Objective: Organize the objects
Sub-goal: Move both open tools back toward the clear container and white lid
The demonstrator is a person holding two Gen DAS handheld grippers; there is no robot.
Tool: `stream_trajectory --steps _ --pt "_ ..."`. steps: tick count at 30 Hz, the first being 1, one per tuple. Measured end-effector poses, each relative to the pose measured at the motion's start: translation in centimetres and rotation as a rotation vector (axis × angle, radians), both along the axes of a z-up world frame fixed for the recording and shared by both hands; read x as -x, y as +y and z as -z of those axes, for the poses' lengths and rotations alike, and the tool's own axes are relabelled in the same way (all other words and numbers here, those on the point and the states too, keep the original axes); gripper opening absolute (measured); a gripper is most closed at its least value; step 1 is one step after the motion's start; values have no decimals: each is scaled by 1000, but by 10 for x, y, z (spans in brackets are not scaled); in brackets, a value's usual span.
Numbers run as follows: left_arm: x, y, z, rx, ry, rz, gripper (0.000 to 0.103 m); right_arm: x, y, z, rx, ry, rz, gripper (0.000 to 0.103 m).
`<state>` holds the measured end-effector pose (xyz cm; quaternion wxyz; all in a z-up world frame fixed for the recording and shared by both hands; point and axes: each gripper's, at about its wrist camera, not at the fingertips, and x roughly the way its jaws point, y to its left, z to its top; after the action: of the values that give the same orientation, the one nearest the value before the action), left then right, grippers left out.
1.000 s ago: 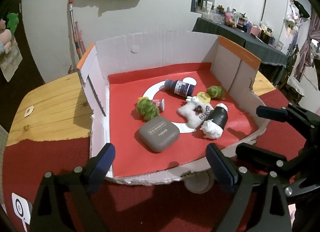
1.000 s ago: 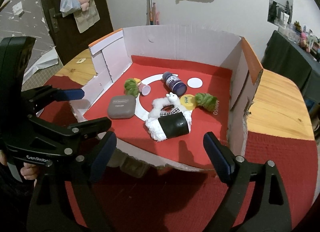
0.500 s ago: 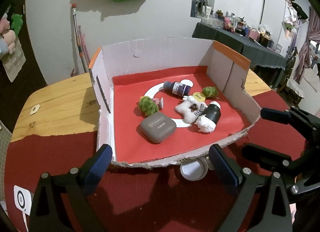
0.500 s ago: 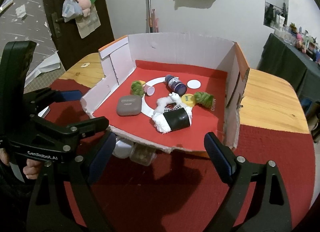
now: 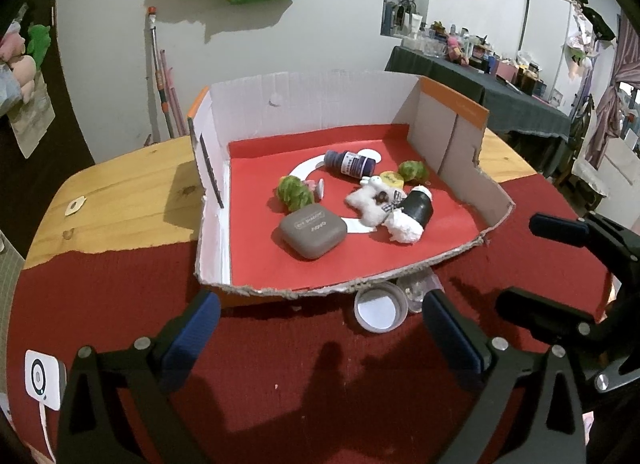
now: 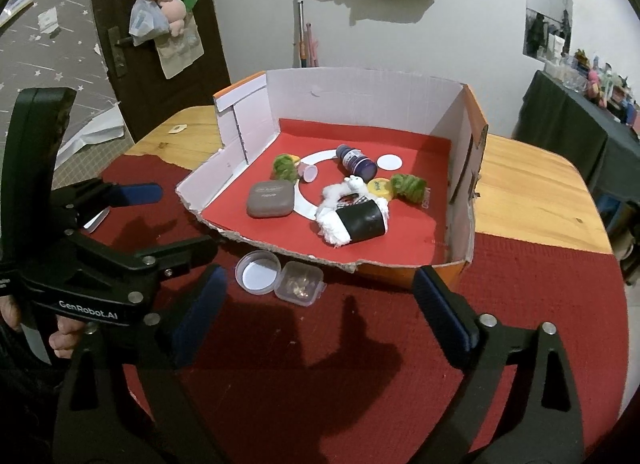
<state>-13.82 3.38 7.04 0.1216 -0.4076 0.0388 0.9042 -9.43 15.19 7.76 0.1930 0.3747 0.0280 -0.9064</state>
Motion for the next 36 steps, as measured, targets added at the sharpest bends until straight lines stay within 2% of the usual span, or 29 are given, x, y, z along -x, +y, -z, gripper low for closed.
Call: stream_trajectory --steps 26,28,30,33,36 --pt "-11 -1 29 -2 -54 1 103 -9 3 27 -3 -45 20 98" --pt "-10 1 31 2 -56 3 103 -8 4 28 -1 -51 25 96" --pt "-9 3 33 7 -58 8 101 -6 6 30 5 -58 30 88" --pt "-6 7 37 12 -69 14 97 -3 9 34 7 -73 37 81" --pt "-2 12 43 18 -84 21 94 -1 11 38 9 -84 39 79"
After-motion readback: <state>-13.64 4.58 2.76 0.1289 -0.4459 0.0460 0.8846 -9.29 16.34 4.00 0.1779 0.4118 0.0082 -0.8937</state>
